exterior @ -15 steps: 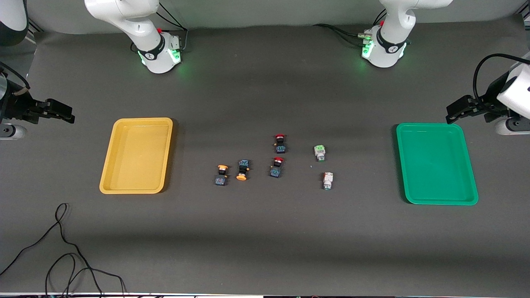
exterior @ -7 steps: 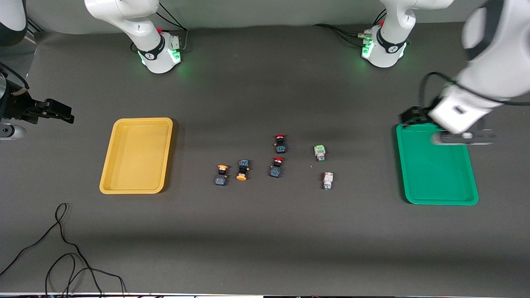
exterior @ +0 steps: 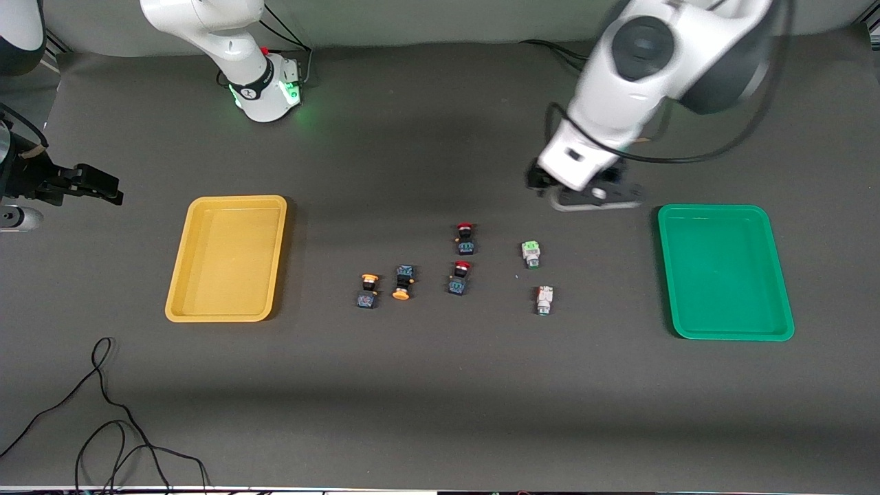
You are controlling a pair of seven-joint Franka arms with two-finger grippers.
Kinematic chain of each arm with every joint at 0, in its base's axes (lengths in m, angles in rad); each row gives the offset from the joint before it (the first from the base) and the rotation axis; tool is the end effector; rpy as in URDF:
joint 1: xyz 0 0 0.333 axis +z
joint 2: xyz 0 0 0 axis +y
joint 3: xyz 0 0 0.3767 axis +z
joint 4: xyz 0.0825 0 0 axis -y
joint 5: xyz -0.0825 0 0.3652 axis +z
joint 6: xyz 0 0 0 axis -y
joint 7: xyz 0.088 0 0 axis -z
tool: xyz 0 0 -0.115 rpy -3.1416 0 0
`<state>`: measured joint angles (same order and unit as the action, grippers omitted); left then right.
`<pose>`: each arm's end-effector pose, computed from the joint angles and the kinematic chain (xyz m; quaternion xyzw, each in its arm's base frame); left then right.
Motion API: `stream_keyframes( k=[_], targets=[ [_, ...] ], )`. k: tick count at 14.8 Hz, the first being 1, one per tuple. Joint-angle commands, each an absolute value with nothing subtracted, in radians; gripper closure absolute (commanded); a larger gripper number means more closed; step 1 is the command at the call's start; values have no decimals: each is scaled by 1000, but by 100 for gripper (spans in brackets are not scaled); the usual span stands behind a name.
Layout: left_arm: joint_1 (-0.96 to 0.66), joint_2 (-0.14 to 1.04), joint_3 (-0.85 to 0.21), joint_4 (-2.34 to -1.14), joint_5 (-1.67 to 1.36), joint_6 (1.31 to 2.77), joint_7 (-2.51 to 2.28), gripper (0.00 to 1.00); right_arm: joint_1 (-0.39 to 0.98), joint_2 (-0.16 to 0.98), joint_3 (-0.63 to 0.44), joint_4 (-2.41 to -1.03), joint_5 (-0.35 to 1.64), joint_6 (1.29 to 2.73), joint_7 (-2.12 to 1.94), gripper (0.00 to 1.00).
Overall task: Place green and yellow buttons in trays
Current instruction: 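Reach the left gripper toward the white green-cap buttons while the right gripper starts moving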
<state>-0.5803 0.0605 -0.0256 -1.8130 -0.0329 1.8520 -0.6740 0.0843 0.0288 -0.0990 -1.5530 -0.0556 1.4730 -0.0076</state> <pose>0.4621 -0.3231 0.5571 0.9991 0.0388 -0.0185 0.0068 0.5342 -0.0137 0.6621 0.9981 -0.0048 -0.0546 0.0286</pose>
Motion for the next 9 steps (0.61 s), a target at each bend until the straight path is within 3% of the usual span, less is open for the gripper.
stream_keyframes(
  k=[1, 6, 9],
  targets=[
    [-623, 106, -6, -1822, -25, 1902, -749, 1, 83, 38, -100, -1529, 15, 1457, 35, 0],
    [-644, 215, -6, -1870, 12, 2029, -744, 1, 147, 78, -80, -1532, 104, 1466, 226, 0],
    [-650, 235, -6, -2035, 40, 2268, -744, 1, 259, 152, -80, -1542, 107, 1532, 394, 0]
  ],
)
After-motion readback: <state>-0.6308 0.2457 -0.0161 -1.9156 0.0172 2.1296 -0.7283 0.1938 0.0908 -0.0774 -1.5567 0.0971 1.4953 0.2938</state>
